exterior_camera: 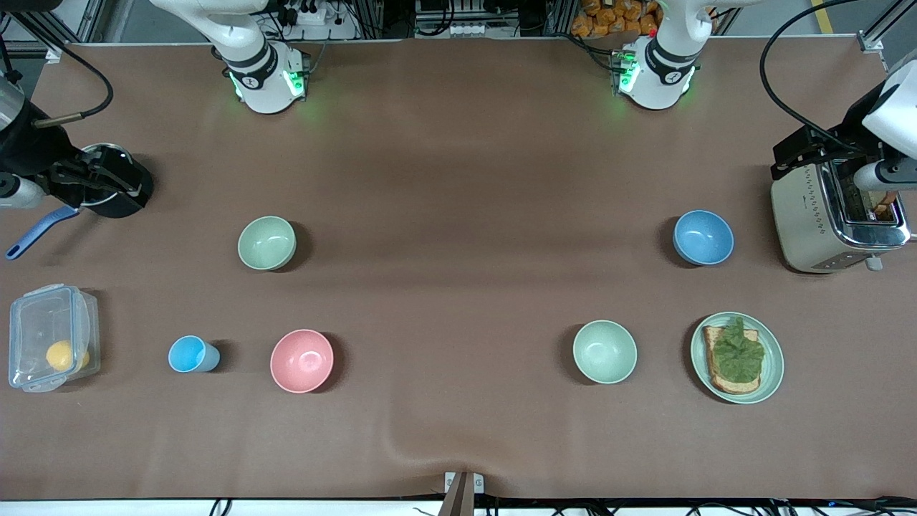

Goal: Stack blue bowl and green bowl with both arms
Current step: 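Lower both grippers from rest toward the table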

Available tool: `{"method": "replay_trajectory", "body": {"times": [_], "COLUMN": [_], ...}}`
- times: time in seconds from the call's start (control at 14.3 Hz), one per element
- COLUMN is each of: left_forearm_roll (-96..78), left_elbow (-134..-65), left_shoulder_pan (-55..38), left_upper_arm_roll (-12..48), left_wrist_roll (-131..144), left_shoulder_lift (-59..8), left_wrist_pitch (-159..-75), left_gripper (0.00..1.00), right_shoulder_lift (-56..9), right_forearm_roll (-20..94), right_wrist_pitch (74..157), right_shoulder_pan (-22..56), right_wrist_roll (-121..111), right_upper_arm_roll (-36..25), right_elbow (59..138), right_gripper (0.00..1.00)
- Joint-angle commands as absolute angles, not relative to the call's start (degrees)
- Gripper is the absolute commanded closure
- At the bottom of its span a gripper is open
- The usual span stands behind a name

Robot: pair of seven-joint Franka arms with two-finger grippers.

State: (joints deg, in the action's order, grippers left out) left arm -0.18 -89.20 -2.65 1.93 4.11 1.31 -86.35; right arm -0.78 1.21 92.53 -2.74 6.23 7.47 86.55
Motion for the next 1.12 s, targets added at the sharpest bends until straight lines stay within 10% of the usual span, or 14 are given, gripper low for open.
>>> {"method": "replay_trajectory", "body": {"times": [0.0,1.05], "left_forearm_roll": [0.8,3.3], "left_elbow": [-87.8,-90.6], "left_shoulder_pan": [-2.5,6.9], "left_upper_arm_roll": [2.0,2.2], "left_wrist_roll": [4.2,0.6], "left_shoulder_lift": [1.2,-10.5], "left_wrist_pitch": [-85.8,-87.6], "left_gripper": [0.00,0.00], "right_shoulder_lift": [-1.3,-1.8], "right_forearm_roll": [0.5,0.7], "right_wrist_pitch": [91.9,91.6], "right_shoulder_pan": [-3.3,-3.3], "right_wrist_roll": [6.3,6.9], "right_upper_arm_roll": [7.8,7.6], "right_elbow": [85.5,86.1], "right_gripper": [0.00,0.00]}}
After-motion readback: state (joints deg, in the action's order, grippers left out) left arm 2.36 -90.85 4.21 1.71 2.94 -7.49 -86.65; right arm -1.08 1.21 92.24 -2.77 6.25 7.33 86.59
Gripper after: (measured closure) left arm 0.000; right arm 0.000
